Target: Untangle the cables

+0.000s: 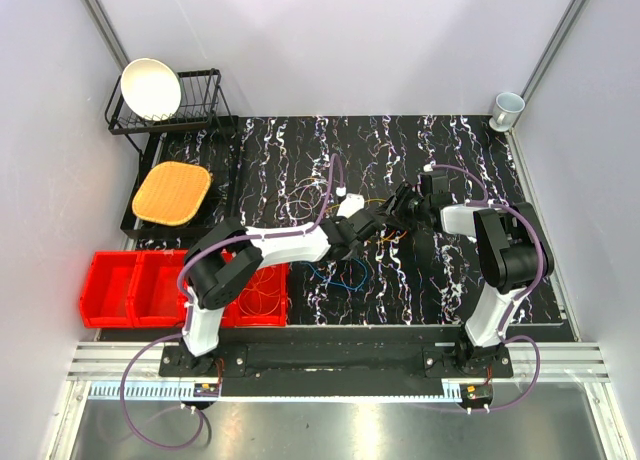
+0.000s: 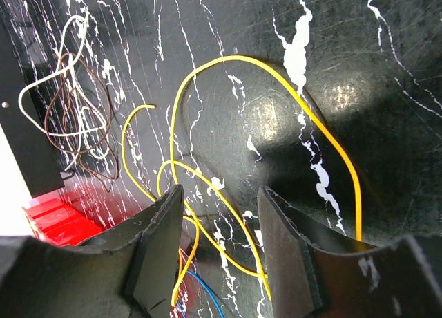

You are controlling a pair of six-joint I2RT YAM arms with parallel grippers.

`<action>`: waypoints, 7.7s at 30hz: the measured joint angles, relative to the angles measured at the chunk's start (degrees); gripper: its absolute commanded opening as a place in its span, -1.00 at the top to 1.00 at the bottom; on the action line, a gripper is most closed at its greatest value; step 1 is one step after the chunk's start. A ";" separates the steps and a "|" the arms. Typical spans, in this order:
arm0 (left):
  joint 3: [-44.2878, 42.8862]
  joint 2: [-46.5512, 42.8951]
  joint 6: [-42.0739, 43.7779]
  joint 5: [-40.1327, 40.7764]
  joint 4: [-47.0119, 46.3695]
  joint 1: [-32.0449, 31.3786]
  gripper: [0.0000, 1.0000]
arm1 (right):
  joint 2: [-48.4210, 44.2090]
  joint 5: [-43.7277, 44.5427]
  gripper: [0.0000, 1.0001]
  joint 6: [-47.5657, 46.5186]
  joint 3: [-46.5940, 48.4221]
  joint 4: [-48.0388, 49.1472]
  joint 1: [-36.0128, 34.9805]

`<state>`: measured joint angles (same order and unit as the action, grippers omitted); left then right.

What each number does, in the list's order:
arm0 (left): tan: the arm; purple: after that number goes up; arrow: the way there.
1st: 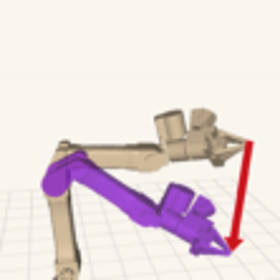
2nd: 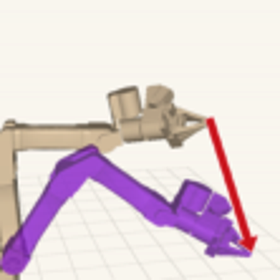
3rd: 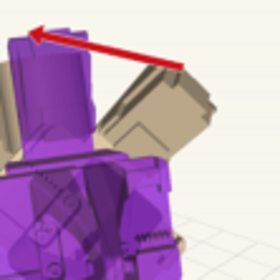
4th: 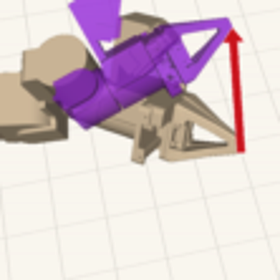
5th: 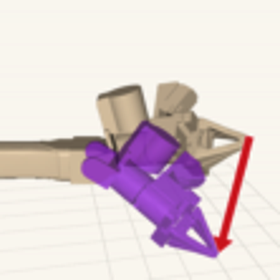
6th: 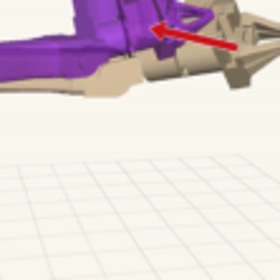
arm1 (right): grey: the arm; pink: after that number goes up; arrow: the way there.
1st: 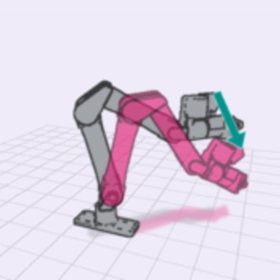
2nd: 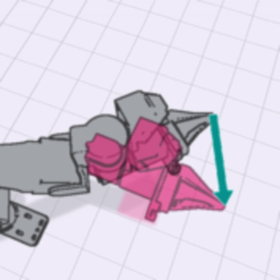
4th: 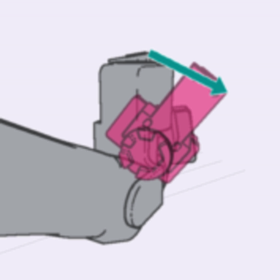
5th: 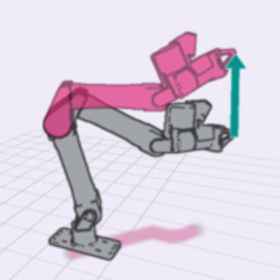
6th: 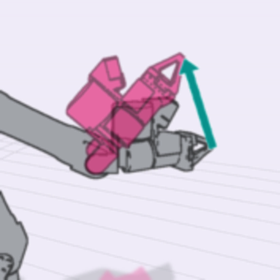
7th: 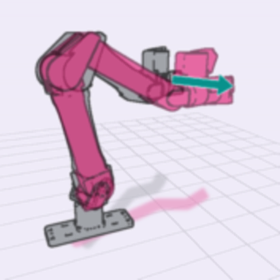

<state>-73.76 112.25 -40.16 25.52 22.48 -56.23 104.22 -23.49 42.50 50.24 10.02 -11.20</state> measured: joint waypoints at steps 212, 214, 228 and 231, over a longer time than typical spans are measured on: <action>-12.33 5.60 9.01 -6.23 1.88 21.31 1.00 | -2.78 1.95 -0.61 -1.51 -0.52 0.15 -0.81; -13.79 5.81 9.14 -6.38 2.14 21.29 1.00 | -2.73 1.77 -0.61 -1.51 -0.31 0.17 -0.81; -33.79 -19.71 12.92 -14.69 12.92 18.78 1.00 | -2.21 1.51 -0.60 -1.53 0.00 0.17 -0.81; -37.53 -27.52 14.64 -18.08 12.70 15.76 1.00 | -2.14 1.49 -0.59 -1.51 0.00 0.17 -0.81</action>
<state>-111.28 84.73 -25.52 7.44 35.18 -40.47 102.08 -22.00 40.99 50.24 10.20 -12.01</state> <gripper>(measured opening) 0.009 0.800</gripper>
